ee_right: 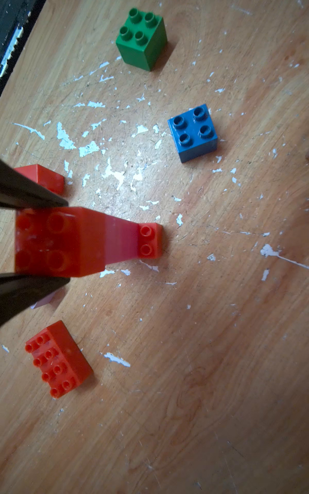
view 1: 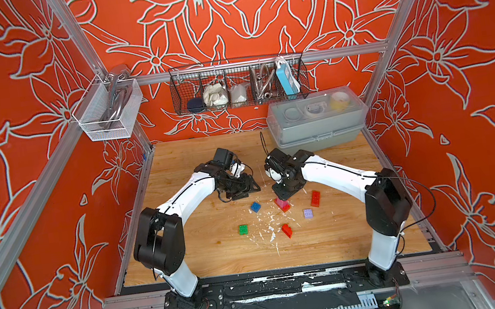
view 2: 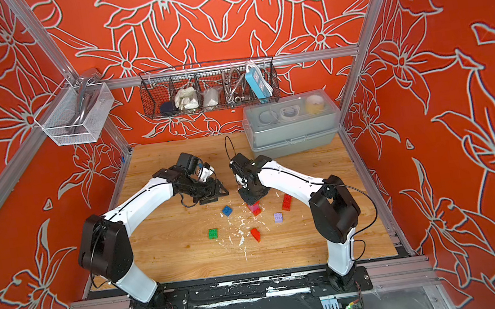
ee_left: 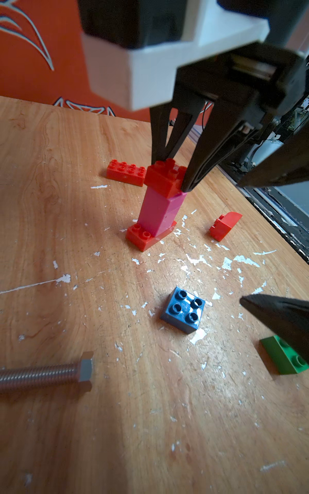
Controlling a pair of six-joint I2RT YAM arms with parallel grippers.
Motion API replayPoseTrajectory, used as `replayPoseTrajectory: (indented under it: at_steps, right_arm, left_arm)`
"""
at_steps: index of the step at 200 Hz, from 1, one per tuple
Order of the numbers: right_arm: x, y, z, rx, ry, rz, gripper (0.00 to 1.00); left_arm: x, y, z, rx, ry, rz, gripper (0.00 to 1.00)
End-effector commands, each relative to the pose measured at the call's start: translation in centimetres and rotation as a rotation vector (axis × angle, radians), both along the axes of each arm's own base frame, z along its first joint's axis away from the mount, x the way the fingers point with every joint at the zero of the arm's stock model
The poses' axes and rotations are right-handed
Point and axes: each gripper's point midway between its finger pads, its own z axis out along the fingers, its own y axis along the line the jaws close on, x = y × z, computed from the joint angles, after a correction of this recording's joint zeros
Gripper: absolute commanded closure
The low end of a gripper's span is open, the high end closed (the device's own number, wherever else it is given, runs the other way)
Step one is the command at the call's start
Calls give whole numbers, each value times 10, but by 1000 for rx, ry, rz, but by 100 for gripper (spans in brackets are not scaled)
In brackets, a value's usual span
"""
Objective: Assemble the number 1 with lego
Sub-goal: Assemble the lego brick with the lego brick.
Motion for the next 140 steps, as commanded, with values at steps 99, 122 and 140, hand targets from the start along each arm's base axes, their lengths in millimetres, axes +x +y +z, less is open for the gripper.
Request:
replayPoseTrajectory:
  at_steps: [99, 122, 140]
  right_arm:
    - [-9, -6, 27, 39, -28, -26, 70]
    - [-14, -2, 24, 66, -6, 1, 70]
    - [-16, 1, 21, 79, 11, 14, 70]
  left_arm:
    - [-1, 2, -7, 29, 0, -15, 38]
    - [-1, 2, -8, 30, -1, -17, 38]
    - [-1, 2, -7, 31, -3, -18, 38]
